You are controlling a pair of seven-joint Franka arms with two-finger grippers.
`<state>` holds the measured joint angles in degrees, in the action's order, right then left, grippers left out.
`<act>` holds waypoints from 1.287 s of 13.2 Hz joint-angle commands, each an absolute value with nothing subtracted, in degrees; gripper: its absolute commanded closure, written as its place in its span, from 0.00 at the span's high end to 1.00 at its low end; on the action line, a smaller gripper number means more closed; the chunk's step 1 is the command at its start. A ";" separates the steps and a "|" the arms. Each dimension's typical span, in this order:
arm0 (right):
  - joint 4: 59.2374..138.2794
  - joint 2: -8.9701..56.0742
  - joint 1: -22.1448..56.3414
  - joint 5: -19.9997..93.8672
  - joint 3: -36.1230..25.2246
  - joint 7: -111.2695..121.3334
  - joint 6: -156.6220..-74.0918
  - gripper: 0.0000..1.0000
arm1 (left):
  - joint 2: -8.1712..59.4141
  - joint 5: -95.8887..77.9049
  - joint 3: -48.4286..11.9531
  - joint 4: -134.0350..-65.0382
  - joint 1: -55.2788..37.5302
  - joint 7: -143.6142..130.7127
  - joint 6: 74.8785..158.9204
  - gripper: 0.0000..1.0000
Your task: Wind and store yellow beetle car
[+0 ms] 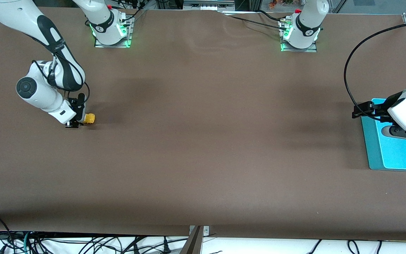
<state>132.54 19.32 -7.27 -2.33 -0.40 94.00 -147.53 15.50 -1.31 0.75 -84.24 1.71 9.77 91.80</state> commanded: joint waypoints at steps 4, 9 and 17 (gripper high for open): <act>123.33 13.28 -7.91 -0.97 2.02 92.02 -130.63 1.00 | 16.00 -2.46 0.97 -88.86 1.76 10.99 98.17 1.00; 116.30 12.04 -7.74 -0.70 5.00 89.06 -124.82 1.00 | 16.61 -0.28 -0.87 -90.09 1.49 17.45 98.70 1.00; 110.21 6.43 -1.24 -1.49 8.79 56.56 -117.08 1.00 | 18.19 3.08 -1.14 -97.21 1.67 42.68 108.19 1.00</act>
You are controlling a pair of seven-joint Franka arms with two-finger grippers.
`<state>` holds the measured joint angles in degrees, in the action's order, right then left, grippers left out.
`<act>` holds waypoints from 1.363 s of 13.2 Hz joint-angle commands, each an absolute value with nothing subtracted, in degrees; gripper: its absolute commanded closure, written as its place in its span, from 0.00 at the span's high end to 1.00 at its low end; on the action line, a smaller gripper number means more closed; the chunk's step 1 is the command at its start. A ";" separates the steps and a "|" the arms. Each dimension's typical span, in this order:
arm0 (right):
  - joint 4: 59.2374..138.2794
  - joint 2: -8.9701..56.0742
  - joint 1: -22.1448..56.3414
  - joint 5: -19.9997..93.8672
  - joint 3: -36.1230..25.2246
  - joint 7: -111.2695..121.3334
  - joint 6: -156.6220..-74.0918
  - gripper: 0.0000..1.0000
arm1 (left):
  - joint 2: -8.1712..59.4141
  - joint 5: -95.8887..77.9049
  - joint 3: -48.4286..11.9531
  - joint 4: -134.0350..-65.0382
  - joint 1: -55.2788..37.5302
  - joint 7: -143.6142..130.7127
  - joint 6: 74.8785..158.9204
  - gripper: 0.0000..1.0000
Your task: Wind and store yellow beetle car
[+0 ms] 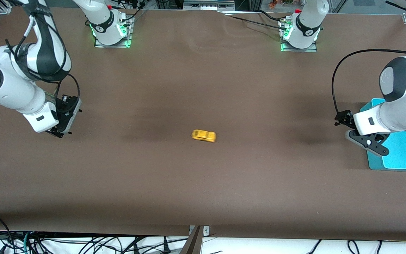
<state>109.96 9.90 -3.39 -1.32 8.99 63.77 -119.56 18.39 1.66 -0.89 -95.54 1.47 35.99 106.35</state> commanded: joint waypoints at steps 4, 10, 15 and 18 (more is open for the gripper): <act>110.21 2.56 -0.27 -1.06 8.61 46.60 -116.63 1.00 | 21.44 3.08 -1.14 -97.29 1.76 60.94 110.99 1.00; 110.22 -4.12 2.45 -0.79 6.95 20.96 -108.65 1.00 | 23.37 2.73 -5.17 -101.60 2.29 76.02 119.70 1.00; 107.05 -5.27 5.97 3.85 -0.08 4.35 -98.89 1.00 | 27.76 2.90 -12.91 -101.60 1.58 76.46 126.11 1.00; 103.46 -3.96 6.95 3.08 -0.18 -2.72 -95.19 1.00 | 30.49 3.07 -14.85 -101.78 -0.51 79.71 130.77 0.99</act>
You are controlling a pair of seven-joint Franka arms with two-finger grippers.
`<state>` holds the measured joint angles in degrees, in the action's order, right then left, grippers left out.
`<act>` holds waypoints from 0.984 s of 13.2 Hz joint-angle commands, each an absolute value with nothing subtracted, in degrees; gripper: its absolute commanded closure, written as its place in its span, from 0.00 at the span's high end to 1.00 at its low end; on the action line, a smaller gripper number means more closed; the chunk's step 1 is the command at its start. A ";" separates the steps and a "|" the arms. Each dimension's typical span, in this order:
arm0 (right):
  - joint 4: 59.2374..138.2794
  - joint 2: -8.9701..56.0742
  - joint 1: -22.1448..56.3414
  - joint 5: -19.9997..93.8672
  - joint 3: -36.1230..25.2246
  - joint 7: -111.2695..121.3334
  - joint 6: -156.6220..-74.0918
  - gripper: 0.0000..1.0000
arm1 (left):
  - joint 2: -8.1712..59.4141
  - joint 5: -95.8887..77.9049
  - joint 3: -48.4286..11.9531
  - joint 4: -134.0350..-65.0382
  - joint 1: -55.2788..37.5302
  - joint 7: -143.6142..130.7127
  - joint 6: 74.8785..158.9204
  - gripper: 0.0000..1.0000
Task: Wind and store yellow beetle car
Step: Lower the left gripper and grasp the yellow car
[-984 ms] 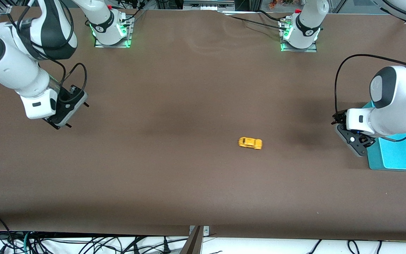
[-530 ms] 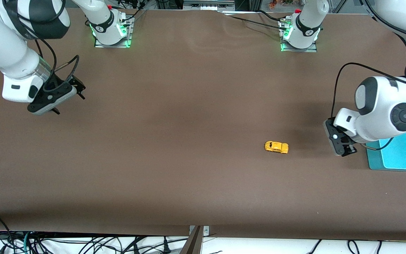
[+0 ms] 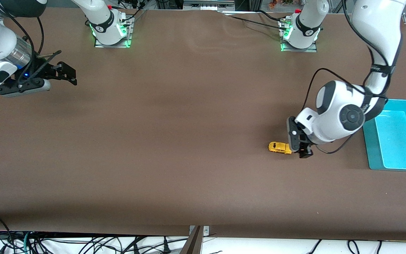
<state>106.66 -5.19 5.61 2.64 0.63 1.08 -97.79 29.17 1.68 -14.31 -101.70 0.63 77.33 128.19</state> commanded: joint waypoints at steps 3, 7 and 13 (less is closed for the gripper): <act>99.16 -3.08 5.98 1.07 -2.80 -3.08 -94.31 1.00 | 33.39 3.16 -14.85 -101.78 -2.46 79.72 134.99 0.99; 92.30 0.52 4.75 1.41 -5.89 -2.55 -93.16 1.00 | 33.58 3.16 -14.59 -106.16 -1.94 80.15 139.30 1.00; 86.22 4.48 0.98 1.49 -2.13 -2.72 -89.03 1.00 | 33.57 6.94 -13.01 -106.96 -1.58 80.07 139.75 1.00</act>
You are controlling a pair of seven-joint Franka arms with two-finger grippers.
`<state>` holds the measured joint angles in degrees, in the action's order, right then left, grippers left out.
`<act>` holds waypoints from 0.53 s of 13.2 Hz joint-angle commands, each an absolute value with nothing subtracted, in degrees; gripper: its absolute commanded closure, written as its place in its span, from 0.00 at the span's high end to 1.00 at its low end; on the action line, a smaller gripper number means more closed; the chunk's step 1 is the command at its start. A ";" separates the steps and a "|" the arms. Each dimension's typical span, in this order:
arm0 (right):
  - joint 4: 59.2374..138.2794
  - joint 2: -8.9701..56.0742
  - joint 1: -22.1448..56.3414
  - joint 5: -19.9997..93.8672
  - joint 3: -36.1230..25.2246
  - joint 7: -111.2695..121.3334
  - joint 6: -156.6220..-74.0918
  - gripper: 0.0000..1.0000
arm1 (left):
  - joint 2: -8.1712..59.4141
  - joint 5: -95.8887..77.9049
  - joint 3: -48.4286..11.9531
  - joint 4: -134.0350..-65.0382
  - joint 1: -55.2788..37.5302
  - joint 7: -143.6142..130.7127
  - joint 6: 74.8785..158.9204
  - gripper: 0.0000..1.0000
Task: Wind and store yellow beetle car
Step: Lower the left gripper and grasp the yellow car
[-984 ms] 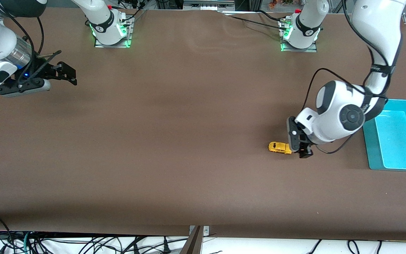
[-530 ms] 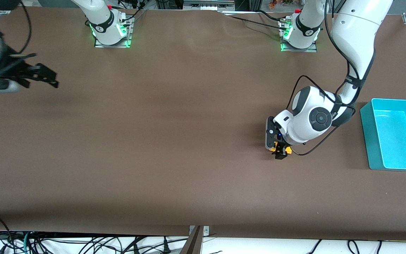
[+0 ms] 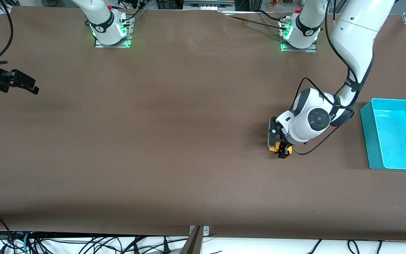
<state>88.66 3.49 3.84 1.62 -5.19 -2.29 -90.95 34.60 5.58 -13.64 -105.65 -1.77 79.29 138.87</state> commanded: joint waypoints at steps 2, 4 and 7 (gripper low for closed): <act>87.01 4.39 1.05 1.49 -1.76 -2.99 -89.82 1.00 | 33.84 6.94 -12.22 -106.96 -1.58 80.07 140.71 1.00; 87.19 4.22 1.14 1.50 -1.76 -3.43 -89.56 1.00 | 34.10 6.94 -12.13 -106.96 -1.67 79.89 140.98 1.00; 87.45 3.96 1.23 1.76 -1.93 -3.51 -89.12 1.00 | 34.19 6.94 -12.13 -106.96 -1.93 79.28 140.98 0.96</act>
<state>88.28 4.01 2.19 1.62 -2.77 -2.57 -90.48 34.61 5.61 -12.17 -106.13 -1.78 79.30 139.90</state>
